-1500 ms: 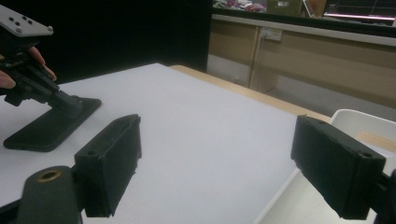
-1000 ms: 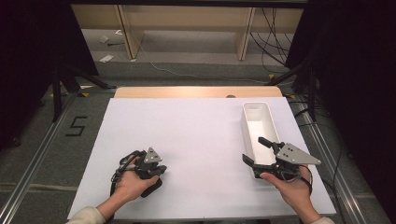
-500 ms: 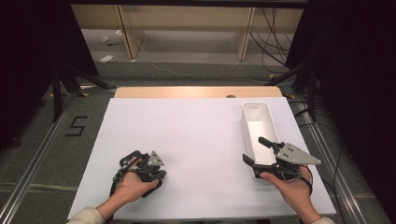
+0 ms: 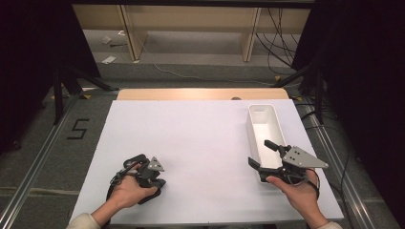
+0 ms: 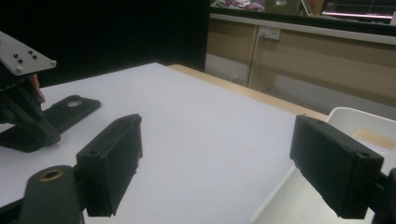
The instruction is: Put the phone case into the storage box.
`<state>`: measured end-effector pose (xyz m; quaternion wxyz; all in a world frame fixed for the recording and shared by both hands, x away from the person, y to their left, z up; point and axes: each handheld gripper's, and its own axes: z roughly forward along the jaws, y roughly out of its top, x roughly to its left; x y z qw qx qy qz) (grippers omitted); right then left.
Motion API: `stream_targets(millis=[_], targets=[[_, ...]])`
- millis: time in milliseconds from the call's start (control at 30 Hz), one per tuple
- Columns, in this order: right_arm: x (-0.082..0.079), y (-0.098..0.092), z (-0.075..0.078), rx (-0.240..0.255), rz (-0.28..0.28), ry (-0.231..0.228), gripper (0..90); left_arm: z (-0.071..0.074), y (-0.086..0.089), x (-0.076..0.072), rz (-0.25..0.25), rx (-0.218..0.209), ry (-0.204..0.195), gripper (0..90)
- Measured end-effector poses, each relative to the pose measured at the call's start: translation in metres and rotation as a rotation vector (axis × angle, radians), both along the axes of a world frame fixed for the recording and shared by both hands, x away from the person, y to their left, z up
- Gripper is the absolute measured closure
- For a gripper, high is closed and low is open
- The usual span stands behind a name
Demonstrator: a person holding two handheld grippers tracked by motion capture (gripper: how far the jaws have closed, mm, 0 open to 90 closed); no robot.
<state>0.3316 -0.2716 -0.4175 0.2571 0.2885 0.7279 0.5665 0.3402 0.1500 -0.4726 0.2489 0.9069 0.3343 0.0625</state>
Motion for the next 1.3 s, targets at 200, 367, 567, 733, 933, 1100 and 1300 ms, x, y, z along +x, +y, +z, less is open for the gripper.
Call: stream_targets(millis=[200, 367, 567, 733, 933, 1100, 1300], targets=[[0.0, -0.001, 0.0, 0.002, -0.002, -0.001, 18.3, 0.002, 0.005, -0.003, 0.007, 0.015, 0.041, 90.0], [0.0, -0.001, 0.0, 0.002, -0.002, -0.001, 18.4, 0.003, 0.011, -0.004, 0.004, 0.02, 0.069, 90.0], [0.0, -0.001, 0.0, 0.003, -0.001, -0.001, 18.4, 0.004, 0.017, -0.006, -0.011, 0.028, 0.105, 90.0], [0.0, 0.0, 0.0, 0.001, -0.001, 0.0, 18.6, 0.005, 0.018, -0.01, -0.03, 0.037, 0.111, 90.0], [0.0, 0.0, 0.0, 0.003, 0.002, 0.003, 18.5, 0.005, 0.024, -0.015, -0.013, 0.035, 0.121, 90.0], [0.0, 0.0, 0.0, 0.005, 0.003, 0.004, 18.6, 0.005, 0.03, -0.018, -0.005, 0.043, 0.119, 90.0], [0.0, 0.0, 0.0, 0.003, 0.003, 0.003, 18.6, 0.004, 0.041, -0.021, 0.031, 0.032, 0.133, 90.0]])
